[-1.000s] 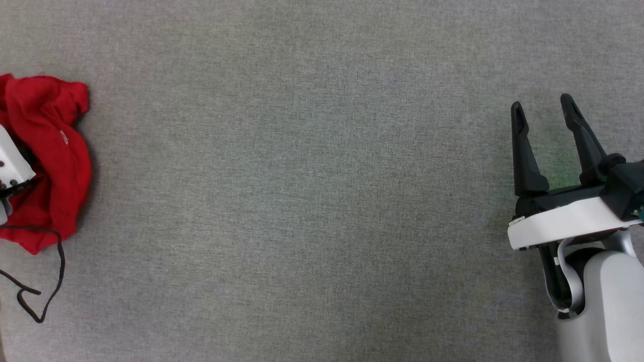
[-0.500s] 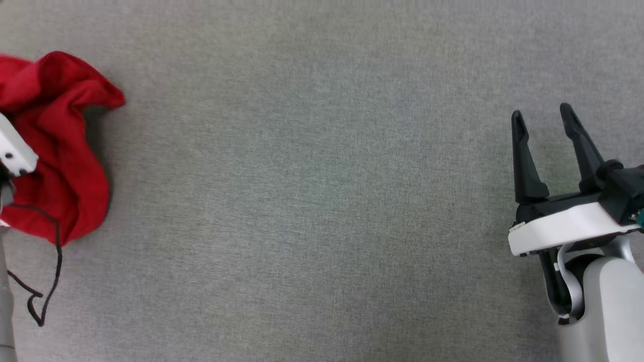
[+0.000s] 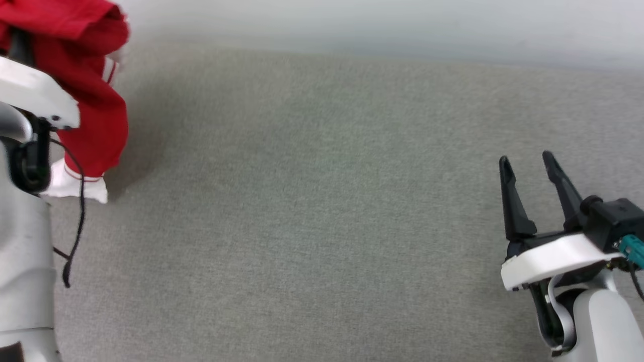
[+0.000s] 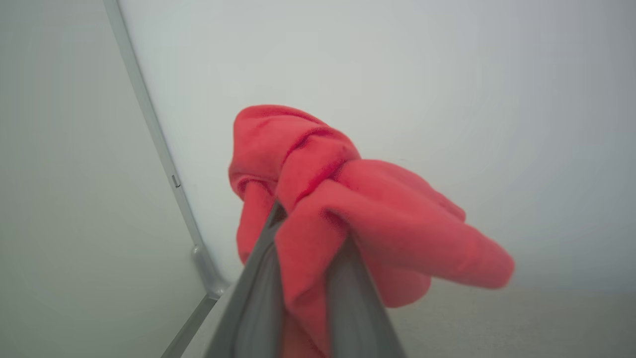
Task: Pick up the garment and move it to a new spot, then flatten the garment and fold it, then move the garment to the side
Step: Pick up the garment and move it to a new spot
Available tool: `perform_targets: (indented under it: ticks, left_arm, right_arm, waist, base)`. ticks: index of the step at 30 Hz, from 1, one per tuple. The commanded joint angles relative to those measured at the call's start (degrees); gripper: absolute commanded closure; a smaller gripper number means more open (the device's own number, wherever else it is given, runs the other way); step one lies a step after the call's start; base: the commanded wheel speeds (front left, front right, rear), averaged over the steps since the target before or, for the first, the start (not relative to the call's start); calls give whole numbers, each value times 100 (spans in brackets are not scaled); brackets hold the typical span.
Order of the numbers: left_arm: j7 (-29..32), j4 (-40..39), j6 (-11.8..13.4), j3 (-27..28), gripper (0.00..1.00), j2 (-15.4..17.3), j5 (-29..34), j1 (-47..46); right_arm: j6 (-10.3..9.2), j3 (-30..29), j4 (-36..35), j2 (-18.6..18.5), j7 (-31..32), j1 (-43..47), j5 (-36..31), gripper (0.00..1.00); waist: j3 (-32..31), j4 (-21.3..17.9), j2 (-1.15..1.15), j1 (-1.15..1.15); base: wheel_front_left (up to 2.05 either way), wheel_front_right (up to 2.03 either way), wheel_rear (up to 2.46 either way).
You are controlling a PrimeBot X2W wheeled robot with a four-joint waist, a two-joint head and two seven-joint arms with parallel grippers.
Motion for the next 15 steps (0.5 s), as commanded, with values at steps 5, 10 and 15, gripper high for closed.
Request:
perform_targets:
  ticks: [5, 10, 15]
  left_arm:
    - [-375, -567, -11, -340, 100, -519, 11, 492]
    - [-414, -979, -57, -722, 100, -1039, -52, 923]
    - [-395, -1165, -125, -1173, 100, -1513, -121, 1226]
  right_arm:
    - [-3, 40, 50, 4, 51, 323, 183, 0]
    - [-2, 95, 45, 5, 107, 467, 166, 0]
    - [-2, 94, 6, 5, 149, 537, 121, 0]
  waist:
    - [-625, -484, 0, 1]
    - [-794, -770, 0, 1]
    - [-851, -966, 0, 1]
  base:
    - [0, 0, 0]
    - [0, 0, 0]
    - [0, 0, 0]
